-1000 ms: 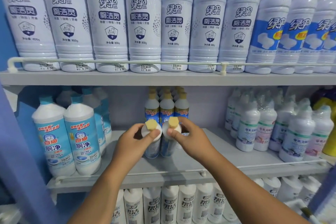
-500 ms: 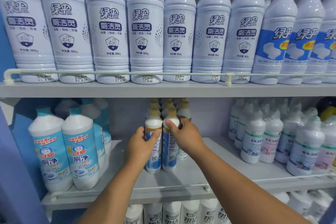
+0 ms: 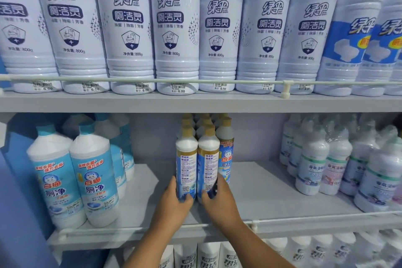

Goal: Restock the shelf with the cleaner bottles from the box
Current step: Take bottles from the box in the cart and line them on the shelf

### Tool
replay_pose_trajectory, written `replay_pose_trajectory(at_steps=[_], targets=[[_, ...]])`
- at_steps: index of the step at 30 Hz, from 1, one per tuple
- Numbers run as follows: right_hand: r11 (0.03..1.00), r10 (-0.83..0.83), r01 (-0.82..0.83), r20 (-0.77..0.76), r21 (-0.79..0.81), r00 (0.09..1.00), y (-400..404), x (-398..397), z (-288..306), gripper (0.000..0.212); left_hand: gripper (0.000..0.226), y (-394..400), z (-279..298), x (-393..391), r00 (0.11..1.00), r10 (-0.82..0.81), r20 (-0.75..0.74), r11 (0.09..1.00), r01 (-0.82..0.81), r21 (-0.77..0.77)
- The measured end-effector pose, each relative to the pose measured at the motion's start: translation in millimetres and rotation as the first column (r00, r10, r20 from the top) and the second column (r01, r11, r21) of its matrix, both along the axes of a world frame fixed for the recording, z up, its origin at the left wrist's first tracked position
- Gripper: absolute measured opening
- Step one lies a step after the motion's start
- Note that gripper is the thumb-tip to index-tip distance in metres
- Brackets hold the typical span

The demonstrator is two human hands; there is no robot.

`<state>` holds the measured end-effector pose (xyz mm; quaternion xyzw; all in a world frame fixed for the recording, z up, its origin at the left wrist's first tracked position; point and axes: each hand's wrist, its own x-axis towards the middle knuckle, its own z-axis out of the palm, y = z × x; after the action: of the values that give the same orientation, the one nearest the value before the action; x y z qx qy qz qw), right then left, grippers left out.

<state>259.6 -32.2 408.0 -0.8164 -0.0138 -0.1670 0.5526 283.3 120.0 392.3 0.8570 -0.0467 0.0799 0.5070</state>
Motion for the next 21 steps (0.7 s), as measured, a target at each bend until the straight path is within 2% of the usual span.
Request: replay_pose_trajectory(at_steps=[5, 9, 14, 17, 21], targets=[[1.0, 0.0, 0.0, -0.054, -0.003, 0.999, -3, 5, -7, 0.047, 0.049, 2, -5, 4, 1.0, 0.005, -0.031, 0.997, -0.007, -0.077], [0.994, -0.103, 0.102, -0.036, -0.027, 0.994, -3, 8, -11, 0.056, 0.052, -2, -9, 8, 0.999, 0.043, -0.03, 0.993, -0.046, -0.105], [0.999, -0.021, 0.02, -0.019, -0.027, 1.0, -3, 7, -7, 0.063, 0.052, -3, -6, 6, 0.998, 0.057, 0.006, 0.997, -0.057, -0.056], [0.999, -0.015, 0.014, -0.024, -0.049, 1.0, -6, 9, -10, 0.058, 0.043, -3, -6, 3, 0.998, 0.056, -0.036, 0.995, -0.059, -0.08], [1.0, -0.01, 0.008, -0.065, -0.024, 0.998, -7, 10, -15, 0.056, 0.048, -2, -4, 3, 0.994, 0.109, -0.02, 0.99, -0.11, -0.084]])
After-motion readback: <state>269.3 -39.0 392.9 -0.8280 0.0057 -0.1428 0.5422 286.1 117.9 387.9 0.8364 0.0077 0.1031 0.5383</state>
